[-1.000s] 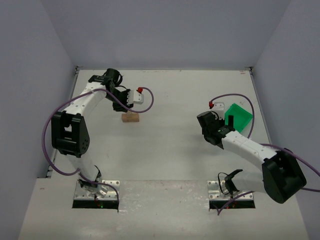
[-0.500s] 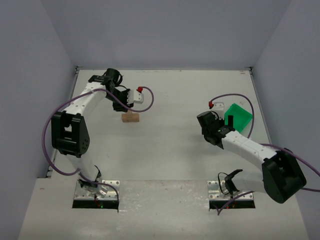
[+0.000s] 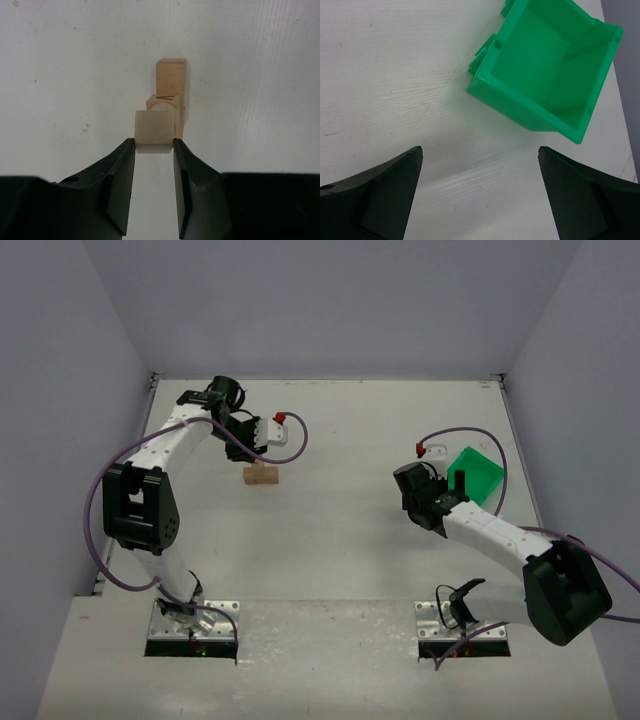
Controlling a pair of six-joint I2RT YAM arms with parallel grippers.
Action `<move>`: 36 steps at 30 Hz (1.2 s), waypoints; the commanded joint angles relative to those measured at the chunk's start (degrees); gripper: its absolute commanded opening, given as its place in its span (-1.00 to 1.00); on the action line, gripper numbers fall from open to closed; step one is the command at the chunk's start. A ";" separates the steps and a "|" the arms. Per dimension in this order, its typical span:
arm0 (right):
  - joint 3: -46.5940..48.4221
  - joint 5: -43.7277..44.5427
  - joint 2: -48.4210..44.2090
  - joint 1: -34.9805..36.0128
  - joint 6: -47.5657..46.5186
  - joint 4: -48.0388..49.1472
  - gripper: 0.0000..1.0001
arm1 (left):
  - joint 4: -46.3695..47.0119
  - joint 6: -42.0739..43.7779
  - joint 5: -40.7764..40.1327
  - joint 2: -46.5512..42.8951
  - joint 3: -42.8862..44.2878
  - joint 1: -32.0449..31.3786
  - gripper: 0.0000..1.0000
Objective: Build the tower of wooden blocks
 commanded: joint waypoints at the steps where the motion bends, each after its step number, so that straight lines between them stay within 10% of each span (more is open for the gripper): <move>1: 2.13 1.20 -0.37 -0.25 0.15 1.17 0.97 | 0.79 0.37 1.41 -0.79 1.27 0.56 -0.44; 36: 2.00 1.28 -0.77 -0.31 0.33 1.15 0.97 | 0.57 1.67 2.33 -1.57 -0.10 0.41 -0.24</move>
